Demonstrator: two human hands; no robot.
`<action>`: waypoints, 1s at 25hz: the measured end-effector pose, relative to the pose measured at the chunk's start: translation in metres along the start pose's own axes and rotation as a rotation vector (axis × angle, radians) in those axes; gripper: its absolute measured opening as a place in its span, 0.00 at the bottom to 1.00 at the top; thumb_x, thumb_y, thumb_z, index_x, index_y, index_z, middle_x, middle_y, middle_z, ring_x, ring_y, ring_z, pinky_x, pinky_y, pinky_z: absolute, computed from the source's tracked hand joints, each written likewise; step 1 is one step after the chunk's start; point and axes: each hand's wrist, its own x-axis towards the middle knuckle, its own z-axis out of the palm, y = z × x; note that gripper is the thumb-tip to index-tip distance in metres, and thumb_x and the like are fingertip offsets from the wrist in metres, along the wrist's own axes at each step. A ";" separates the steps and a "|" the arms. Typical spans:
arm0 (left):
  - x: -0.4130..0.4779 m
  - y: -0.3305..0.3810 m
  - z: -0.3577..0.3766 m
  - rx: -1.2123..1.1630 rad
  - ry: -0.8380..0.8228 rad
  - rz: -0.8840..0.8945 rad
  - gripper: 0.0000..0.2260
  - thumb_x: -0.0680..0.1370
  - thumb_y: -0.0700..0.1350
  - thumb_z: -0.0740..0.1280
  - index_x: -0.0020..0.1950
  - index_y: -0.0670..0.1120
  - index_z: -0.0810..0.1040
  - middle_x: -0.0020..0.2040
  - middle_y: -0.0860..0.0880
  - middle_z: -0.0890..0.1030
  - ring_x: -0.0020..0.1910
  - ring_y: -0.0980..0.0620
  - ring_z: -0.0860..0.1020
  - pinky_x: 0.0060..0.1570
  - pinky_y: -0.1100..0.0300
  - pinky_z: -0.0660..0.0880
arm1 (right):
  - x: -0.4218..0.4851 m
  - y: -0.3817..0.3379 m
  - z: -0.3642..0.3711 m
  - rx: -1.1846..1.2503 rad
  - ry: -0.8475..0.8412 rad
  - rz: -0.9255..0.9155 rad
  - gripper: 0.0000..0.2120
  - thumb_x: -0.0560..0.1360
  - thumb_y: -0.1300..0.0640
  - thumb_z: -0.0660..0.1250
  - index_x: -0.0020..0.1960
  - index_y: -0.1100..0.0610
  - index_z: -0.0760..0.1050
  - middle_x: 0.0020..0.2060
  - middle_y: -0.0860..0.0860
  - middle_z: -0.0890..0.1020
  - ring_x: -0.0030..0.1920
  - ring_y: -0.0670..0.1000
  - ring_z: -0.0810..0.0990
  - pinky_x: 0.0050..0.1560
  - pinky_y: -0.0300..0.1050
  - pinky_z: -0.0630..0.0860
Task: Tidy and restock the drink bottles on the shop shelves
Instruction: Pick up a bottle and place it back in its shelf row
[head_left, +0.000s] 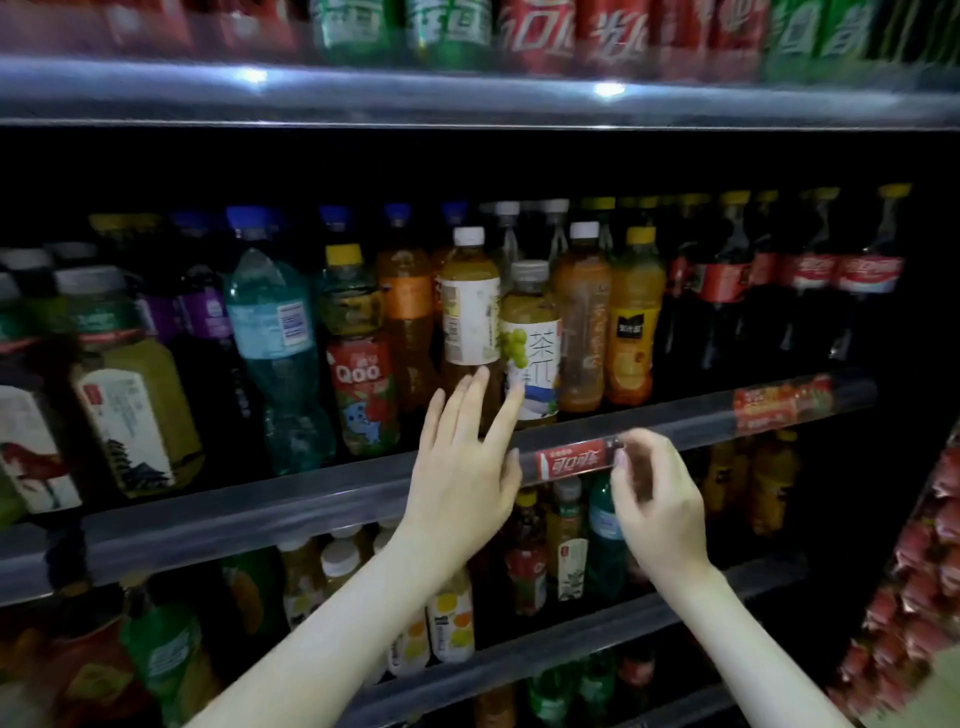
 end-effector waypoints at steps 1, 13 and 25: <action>-0.007 0.005 0.010 0.029 -0.027 -0.007 0.29 0.73 0.43 0.69 0.73 0.45 0.67 0.70 0.37 0.68 0.70 0.40 0.66 0.71 0.42 0.58 | -0.013 0.018 0.000 0.010 -0.028 0.110 0.11 0.78 0.58 0.62 0.57 0.63 0.74 0.49 0.52 0.78 0.51 0.49 0.77 0.53 0.26 0.68; -0.108 0.033 0.071 0.113 -0.281 -0.040 0.29 0.72 0.43 0.67 0.73 0.44 0.65 0.74 0.37 0.60 0.74 0.39 0.57 0.71 0.40 0.56 | -0.039 0.152 0.095 -0.359 -0.504 0.571 0.41 0.67 0.48 0.74 0.72 0.63 0.59 0.65 0.65 0.66 0.67 0.66 0.63 0.66 0.59 0.63; -0.113 0.048 0.052 -0.584 -0.599 -0.411 0.23 0.78 0.53 0.65 0.71 0.50 0.67 0.67 0.54 0.72 0.66 0.58 0.69 0.63 0.63 0.69 | -0.047 0.006 -0.021 0.246 -0.455 0.393 0.32 0.66 0.53 0.78 0.60 0.35 0.63 0.55 0.38 0.77 0.55 0.42 0.78 0.54 0.38 0.73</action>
